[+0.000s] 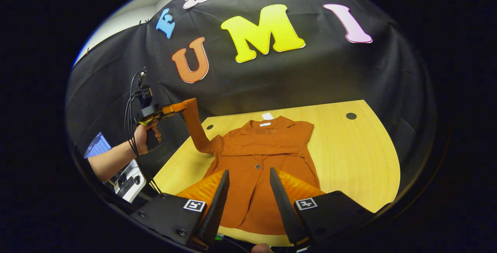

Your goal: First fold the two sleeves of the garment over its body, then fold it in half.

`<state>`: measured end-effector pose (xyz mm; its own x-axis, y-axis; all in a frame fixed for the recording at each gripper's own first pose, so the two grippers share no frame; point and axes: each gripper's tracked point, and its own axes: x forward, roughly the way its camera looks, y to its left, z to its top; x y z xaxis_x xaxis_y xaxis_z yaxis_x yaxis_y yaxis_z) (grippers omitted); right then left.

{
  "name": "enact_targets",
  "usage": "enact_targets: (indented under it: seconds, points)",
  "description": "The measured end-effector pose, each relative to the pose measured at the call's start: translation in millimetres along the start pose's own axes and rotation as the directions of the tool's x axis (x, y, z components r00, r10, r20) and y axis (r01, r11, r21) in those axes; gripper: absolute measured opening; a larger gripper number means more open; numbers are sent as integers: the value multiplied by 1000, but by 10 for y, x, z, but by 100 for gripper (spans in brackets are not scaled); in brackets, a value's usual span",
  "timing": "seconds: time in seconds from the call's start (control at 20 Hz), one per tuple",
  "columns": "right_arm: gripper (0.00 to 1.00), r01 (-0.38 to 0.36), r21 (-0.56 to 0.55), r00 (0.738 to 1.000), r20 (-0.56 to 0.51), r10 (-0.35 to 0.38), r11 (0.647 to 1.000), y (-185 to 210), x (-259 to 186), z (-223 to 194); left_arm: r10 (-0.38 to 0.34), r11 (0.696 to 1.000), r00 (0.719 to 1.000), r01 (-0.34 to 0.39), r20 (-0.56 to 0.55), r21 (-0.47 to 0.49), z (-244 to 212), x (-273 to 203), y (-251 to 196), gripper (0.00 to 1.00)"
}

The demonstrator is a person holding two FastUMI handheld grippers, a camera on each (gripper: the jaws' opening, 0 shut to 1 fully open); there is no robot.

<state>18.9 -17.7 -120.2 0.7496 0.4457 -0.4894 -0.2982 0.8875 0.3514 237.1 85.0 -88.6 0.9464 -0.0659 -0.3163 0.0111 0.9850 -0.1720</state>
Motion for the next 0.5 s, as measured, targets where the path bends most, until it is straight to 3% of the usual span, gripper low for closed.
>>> enact_targets:
  seconds: [0.35,0.5]
  points:
    - [69,208,33,976,62,-209,978,-1062,-830,2,-199,975,965,213,-169,67,-886,647,-1824,3]
    - [69,303,54,950,60,-306,951,-1468,-1171,-89,-160,972,954,198,-254,129,-1416,969,-2138,3]
